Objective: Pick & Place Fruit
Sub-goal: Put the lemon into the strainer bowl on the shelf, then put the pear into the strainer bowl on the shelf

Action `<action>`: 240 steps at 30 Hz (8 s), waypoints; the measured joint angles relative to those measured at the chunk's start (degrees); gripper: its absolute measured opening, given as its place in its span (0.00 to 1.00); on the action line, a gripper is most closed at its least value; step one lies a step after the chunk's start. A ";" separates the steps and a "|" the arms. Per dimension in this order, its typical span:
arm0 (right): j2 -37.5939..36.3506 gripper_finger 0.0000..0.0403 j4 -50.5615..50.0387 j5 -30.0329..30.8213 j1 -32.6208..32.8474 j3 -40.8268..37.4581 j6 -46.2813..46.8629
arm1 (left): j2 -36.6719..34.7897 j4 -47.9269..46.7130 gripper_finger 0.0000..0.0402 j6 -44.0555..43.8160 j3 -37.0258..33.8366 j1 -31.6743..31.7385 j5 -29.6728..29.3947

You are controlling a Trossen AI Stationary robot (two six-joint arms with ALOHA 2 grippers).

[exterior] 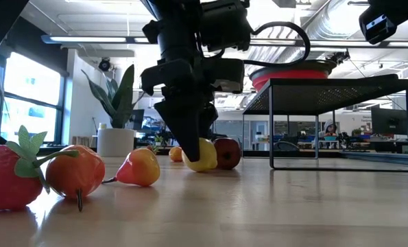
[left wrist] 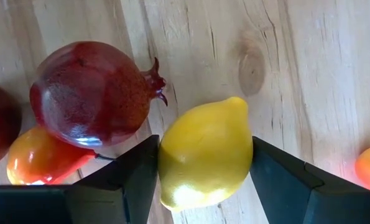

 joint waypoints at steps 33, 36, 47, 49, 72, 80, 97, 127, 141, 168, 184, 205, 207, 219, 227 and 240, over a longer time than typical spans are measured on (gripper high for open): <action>0.02 0.01 0.04 -0.47 0.02 0.00 0.00 | 0.00 0.42 0.56 -2.22 -0.02 1.11 0.20; 0.00 0.01 0.04 -1.61 0.02 0.00 0.00 | 0.00 0.39 0.56 -2.23 -0.02 1.11 0.19; 0.00 0.01 0.04 -1.71 0.02 0.00 0.01 | 0.00 0.37 0.56 0.36 -0.02 1.11 0.14; 0.00 0.01 0.04 -1.71 0.02 0.00 0.02 | 0.00 0.37 0.56 0.66 -0.02 1.11 0.14; 0.00 0.01 0.04 -1.71 0.02 0.00 0.02 | -0.68 6.67 0.56 0.81 -4.46 1.14 3.82; 0.00 0.01 0.04 -1.71 0.02 -0.01 0.02 | -1.05 6.80 0.56 0.42 -4.59 1.11 3.05; 0.02 0.01 0.02 -3.38 0.01 0.00 -0.22 | -1.73 6.18 0.56 -2.64 -2.70 1.09 2.01; 0.02 0.01 -0.87 -13.49 0.01 -0.01 -0.34 | -1.90 4.97 0.56 -7.88 24.92 0.01 8.16; 0.02 0.01 -0.81 -9.44 -0.01 0.00 -2.02 | -1.95 16.35 0.56 -4.34 34.67 12.20 2.12; 0.02 0.01 -1.04 -2.30 0.01 0.00 -3.04 | 5.18 21.40 0.56 -7.15 34.62 20.24 -29.97; 0.02 0.01 -1.24 -2.30 0.00 0.00 -3.02 | 7.10 19.06 0.56 -10.03 34.60 20.24 -28.65; 0.02 0.01 -2.10 -2.30 0.01 -0.02 -3.02 | 7.07 22.13 0.70 -10.16 34.62 20.24 -26.67; 0.02 0.01 -2.10 -2.32 0.01 0.00 -3.00 | 7.07 22.83 0.75 -10.16 34.62 20.24 -26.67; 0.02 0.01 -0.87 -2.34 0.01 0.00 -3.00 | 4.85 23.35 0.82 -10.16 34.64 20.24 -26.88; 0.00 0.01 1.03 -2.32 0.02 0.00 -2.98 | 3.71 22.91 0.82 -10.19 34.60 20.24 -26.64; 0.00 0.01 1.01 -2.32 0.02 0.00 -2.91 | 3.67 21.58 0.82 -10.19 34.60 20.22 -18.11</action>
